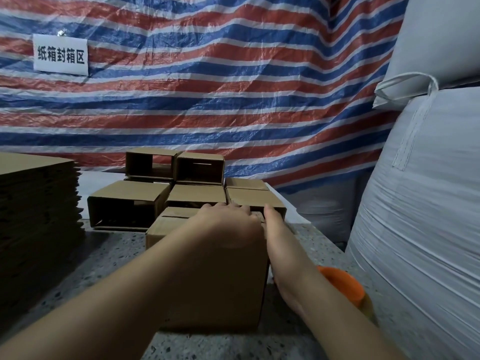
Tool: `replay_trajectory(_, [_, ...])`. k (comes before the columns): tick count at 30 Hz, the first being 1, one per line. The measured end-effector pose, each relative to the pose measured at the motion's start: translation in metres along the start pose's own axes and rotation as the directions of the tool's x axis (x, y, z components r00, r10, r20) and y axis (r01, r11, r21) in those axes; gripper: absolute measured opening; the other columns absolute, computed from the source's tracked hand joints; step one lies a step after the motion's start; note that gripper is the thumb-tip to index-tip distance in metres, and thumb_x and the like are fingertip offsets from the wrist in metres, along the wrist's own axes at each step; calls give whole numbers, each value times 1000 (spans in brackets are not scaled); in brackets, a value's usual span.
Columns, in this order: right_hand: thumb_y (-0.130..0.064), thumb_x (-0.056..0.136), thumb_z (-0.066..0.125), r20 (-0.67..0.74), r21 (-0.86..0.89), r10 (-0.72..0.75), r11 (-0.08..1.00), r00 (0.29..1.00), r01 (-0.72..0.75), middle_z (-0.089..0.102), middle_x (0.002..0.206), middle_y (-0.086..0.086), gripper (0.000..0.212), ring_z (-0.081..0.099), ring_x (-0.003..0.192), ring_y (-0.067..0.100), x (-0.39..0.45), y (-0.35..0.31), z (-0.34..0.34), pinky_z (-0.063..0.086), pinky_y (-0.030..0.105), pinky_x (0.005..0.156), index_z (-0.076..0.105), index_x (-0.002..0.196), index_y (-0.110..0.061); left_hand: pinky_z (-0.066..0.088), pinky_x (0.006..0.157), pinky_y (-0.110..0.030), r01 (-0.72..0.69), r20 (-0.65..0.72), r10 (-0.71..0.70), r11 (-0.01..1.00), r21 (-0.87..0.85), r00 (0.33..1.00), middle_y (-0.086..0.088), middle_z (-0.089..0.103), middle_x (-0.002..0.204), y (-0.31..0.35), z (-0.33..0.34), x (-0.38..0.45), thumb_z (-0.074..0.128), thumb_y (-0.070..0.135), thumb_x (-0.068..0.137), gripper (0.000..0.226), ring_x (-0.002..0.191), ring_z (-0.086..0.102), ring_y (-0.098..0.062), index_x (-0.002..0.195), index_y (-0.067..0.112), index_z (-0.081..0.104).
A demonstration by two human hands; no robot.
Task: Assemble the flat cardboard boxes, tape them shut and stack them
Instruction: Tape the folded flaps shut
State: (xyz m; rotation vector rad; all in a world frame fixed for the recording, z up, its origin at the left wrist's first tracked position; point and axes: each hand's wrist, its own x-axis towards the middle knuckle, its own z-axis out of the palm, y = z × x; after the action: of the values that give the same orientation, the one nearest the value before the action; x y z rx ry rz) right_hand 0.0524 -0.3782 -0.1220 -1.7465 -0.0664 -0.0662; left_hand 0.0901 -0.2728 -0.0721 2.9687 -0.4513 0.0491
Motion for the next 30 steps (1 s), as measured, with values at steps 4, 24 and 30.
replay_trajectory(4, [-77,91,22,116,98,99,989,988,-110,64,138,-1,71,52,133,19,-17,28,-9,32,45,118,63,134,-38,19,118,-50,-4,-2,4,999,-39,1000,-9,28,160,-2,0,-1,21,39,102,54,146,25,-29,152,18,29])
replay_trajectory(24, [-70,99,19,195,334,54,935,979,-118,76,114,7,69,71,110,23,23,32,-11,53,41,98,79,104,-37,33,106,-41,40,-111,-92,915,-402,990,-11,38,154,-2,-3,-2,29,42,100,59,135,41,-27,154,17,24])
replay_trajectory(30, [-79,83,17,37,162,10,987,999,-16,25,166,-3,90,27,149,17,19,33,-23,21,40,118,19,160,-30,47,71,-23,-298,-550,-248,630,-717,798,14,59,92,-58,-24,-26,41,35,103,18,82,55,1,108,33,58])
